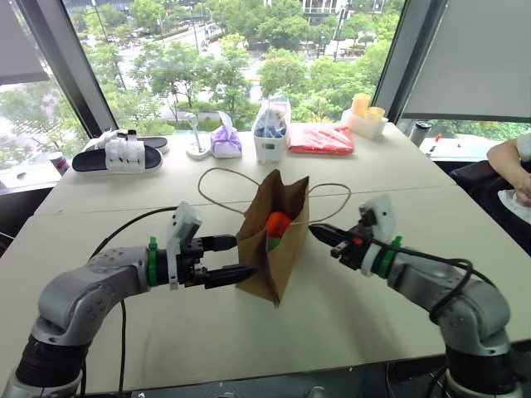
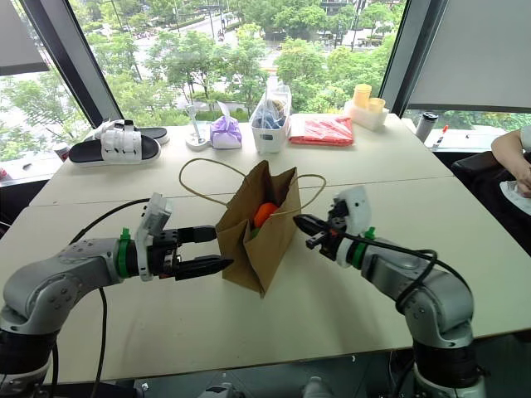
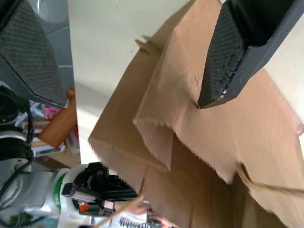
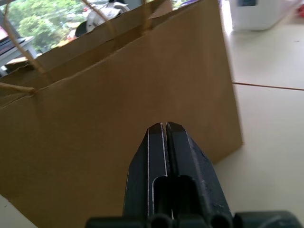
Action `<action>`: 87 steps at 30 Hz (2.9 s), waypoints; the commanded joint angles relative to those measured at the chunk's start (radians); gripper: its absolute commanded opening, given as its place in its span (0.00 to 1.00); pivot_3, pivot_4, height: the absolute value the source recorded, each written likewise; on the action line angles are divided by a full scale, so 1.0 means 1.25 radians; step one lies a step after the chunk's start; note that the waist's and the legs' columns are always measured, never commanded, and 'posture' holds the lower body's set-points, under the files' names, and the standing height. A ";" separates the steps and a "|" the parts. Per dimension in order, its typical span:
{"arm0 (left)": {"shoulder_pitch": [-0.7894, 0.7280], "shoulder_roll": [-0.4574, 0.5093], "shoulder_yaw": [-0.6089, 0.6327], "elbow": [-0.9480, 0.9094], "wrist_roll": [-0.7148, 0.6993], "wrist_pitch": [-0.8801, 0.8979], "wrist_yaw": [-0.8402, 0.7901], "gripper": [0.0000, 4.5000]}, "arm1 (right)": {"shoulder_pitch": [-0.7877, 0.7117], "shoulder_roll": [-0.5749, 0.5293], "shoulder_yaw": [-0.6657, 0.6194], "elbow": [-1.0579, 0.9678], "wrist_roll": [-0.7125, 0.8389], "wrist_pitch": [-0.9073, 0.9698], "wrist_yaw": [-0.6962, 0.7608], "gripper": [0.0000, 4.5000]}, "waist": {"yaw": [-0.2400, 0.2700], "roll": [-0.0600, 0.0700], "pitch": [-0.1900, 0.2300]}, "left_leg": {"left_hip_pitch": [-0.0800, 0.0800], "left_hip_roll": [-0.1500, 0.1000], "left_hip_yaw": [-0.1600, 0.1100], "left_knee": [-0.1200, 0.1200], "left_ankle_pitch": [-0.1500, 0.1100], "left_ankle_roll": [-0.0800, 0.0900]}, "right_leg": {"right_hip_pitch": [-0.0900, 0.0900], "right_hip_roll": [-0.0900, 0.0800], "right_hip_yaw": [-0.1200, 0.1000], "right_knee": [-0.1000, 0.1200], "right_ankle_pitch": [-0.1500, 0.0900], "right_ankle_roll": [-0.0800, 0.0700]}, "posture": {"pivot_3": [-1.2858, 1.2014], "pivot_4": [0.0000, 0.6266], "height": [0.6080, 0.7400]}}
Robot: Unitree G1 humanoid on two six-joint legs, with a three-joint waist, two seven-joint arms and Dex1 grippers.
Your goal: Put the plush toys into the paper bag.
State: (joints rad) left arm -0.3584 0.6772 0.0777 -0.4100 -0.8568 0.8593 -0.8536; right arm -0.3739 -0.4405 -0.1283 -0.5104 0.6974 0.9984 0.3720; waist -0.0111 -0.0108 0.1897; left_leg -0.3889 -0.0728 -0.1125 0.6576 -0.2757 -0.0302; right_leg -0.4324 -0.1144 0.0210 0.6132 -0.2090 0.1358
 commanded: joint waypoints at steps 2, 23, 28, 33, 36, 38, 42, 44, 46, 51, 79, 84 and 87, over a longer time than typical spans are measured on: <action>0.002 -0.035 -0.056 -0.031 0.065 -0.054 0.035 1.00 | -0.040 0.026 0.063 0.026 -0.049 -0.054 -0.008 0.00 | 0.000 0.000 0.000 | 0.000 0.000 0.000 0.000 0.000 0.000 | 0.000 0.000 0.000 0.000 0.000 0.000 | 0.52 0.24 1.00; 0.063 -0.278 -0.124 -0.056 0.227 -0.111 0.320 0.37 | -0.031 0.018 0.101 0.050 -0.101 -0.069 0.014 0.00 | 0.000 0.000 0.000 | 0.000 0.000 0.000 0.000 0.000 0.000 | 0.000 0.000 0.000 0.000 0.000 0.000 | 0.52 0.24 1.00; 0.060 -0.281 -0.122 -0.054 0.243 -0.097 0.355 0.02 | -0.022 0.010 0.085 0.030 -0.094 -0.059 0.011 0.00 | 0.000 0.000 0.000 | 0.000 0.000 0.000 0.000 0.000 0.000 | 0.000 0.000 0.000 0.000 0.000 0.000 | 0.52 0.24 1.00; -0.032 -0.247 -0.102 0.057 0.222 -0.130 0.248 0.02 | -0.001 -0.059 -0.017 -0.025 -0.058 -0.025 0.020 0.00 | 0.007 0.000 0.000 | -0.001 -0.001 0.000 0.001 0.000 0.000 | 0.000 0.000 -0.001 0.000 0.000 0.000 | 0.52 0.24 1.00; -0.129 -0.242 -0.106 0.176 0.190 -0.159 0.106 0.02 | 0.024 -0.120 -0.117 -0.060 -0.010 0.004 0.039 0.00 | 0.014 0.000 0.000 | -0.001 -0.001 0.001 0.002 0.000 0.000 | 0.001 0.000 -0.002 0.000 0.000 0.000 | 0.52 0.24 1.00; -0.196 -0.229 -0.125 0.258 0.183 -0.175 -0.013 0.02 | 0.045 -0.155 -0.189 -0.074 0.023 0.024 0.047 0.00 | 0.020 0.000 0.000 | -0.001 -0.001 0.001 0.002 0.000 0.000 | 0.002 0.000 -0.003 -0.001 0.000 0.000 | 0.52 0.24 1.00; -0.332 -0.200 -0.164 0.434 0.179 -0.184 -0.264 0.02 | 0.094 -0.207 -0.324 -0.088 0.066 0.053 0.040 0.00 | 0.018 0.000 0.000 | -0.001 -0.001 0.001 0.003 -0.001 0.002 | 0.003 0.000 -0.003 -0.001 0.000 0.000 | 0.52 0.24 1.00; -0.390 -0.187 -0.188 0.519 0.197 -0.195 -0.367 0.02 | 0.115 -0.226 -0.362 -0.099 0.075 0.061 0.034 0.00 | 0.016 0.000 0.000 | -0.001 -0.001 0.001 0.003 -0.001 0.002 | 0.003 0.000 -0.003 -0.001 0.000 0.000 | 0.52 0.24 1.00; -0.428 -0.177 -0.223 0.598 0.247 -0.256 -0.449 0.02 | 0.131 -0.232 -0.390 -0.114 0.095 0.068 0.027 0.00 | 0.012 0.000 0.000 | -0.001 -0.001 0.002 0.003 -0.001 0.003 | 0.003 0.000 -0.003 -0.001 0.000 0.000 | 0.52 0.24 1.00; -0.518 -0.200 -0.268 0.832 0.379 -0.475 -0.561 0.02 | 0.169 -0.241 -0.438 -0.157 0.139 0.079 0.006 0.00 | 0.010 0.000 0.000 | -0.001 -0.001 0.002 0.003 -0.001 0.003 | 0.003 0.000 -0.003 -0.001 0.000 0.000 | 0.52 0.24 1.00; -0.321 -0.074 -0.021 0.533 0.362 -0.297 -0.370 0.98 | 0.205 -0.330 -0.289 -0.118 0.108 -0.020 0.058 0.00 | 0.002 -0.001 0.000 | -0.001 0.000 -0.001 0.004 -0.002 0.003 | 0.002 -0.001 -0.003 0.000 -0.001 0.001 | 0.52 0.24 1.00; -0.190 -0.069 0.055 0.298 0.278 -0.161 -0.227 0.98 | 0.208 -0.359 -0.255 -0.109 0.081 -0.047 0.103 0.00 | 0.000 -0.001 0.000 | -0.001 0.000 -0.002 0.004 -0.002 0.003 | 0.002 -0.001 -0.002 0.000 -0.001 0.001 | 0.52 0.24 1.00; -0.128 -0.069 0.084 0.185 0.231 -0.091 -0.154 0.98 | 0.206 -0.369 -0.237 -0.104 0.072 -0.059 0.127 0.00 | 0.001 -0.001 0.000 | -0.001 0.000 -0.002 0.004 -0.002 0.003 | 0.002 -0.001 -0.002 0.000 -0.001 0.001 | 0.52 0.24 1.00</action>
State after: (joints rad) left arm -0.5268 0.5824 0.1421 -0.0892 -0.5196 0.7059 -1.0938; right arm -0.1082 -0.8840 -0.4192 -0.6309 0.7971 0.9500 0.5130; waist -0.0098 -0.0115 0.1902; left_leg -0.3897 -0.0723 -0.1147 0.6630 -0.2778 -0.0264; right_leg -0.4295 -0.1158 0.0182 0.6136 -0.2097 0.1375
